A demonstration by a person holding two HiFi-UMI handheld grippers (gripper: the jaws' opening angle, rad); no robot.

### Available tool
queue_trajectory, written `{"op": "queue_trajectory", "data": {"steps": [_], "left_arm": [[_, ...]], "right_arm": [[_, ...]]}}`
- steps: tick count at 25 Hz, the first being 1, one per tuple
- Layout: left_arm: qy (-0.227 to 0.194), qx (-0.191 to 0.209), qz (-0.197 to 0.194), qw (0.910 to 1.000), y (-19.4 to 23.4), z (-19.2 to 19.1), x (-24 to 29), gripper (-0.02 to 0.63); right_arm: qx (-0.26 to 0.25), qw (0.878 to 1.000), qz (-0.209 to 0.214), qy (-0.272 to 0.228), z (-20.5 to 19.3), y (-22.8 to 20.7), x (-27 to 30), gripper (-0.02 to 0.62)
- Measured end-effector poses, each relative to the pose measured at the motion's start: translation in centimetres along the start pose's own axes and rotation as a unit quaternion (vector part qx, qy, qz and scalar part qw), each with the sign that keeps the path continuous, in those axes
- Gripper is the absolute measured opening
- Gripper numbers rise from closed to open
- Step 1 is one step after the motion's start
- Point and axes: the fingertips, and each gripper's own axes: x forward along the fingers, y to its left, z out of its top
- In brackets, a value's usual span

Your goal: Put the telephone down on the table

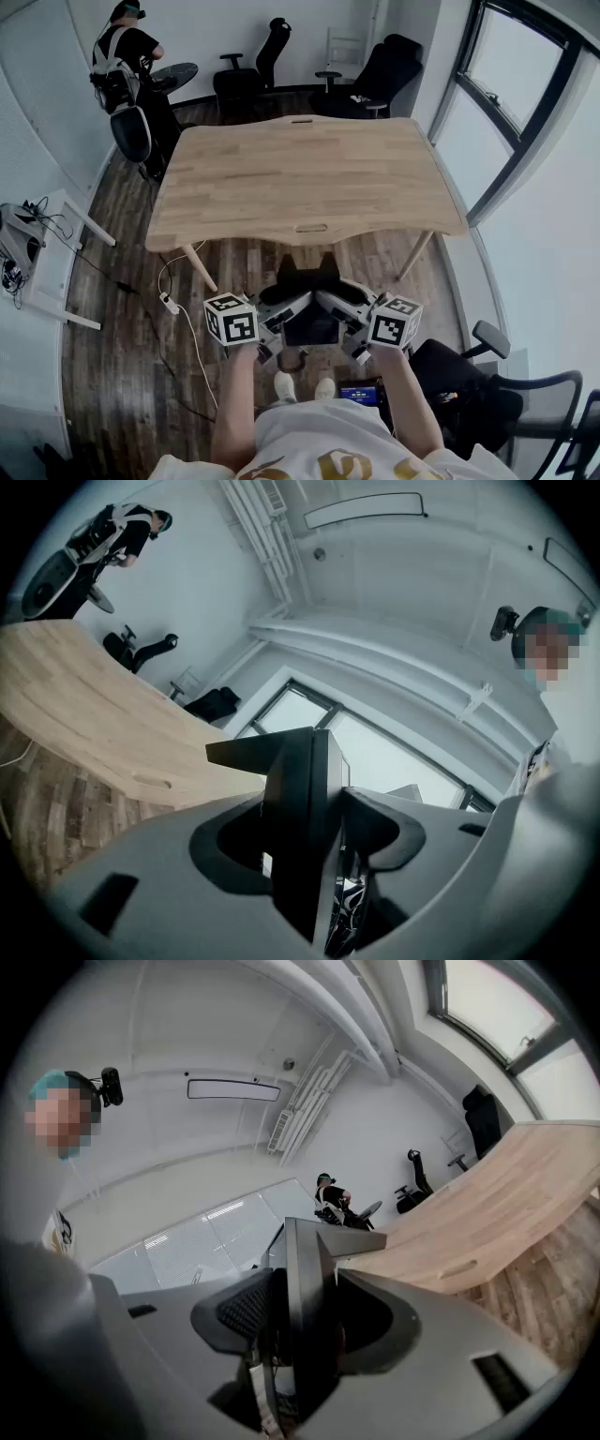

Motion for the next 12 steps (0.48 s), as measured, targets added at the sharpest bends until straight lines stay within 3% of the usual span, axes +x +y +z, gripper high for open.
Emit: {"op": "queue_trajectory", "data": {"steps": [12], "left_arm": [[0.004,0.004,0.012,0.9999,-0.38,-0.60,-0.26,0.229]], "right_arm": [[0.006,1.000,0.014,0.012,-0.53,0.32,-0.31,0.204]]}}
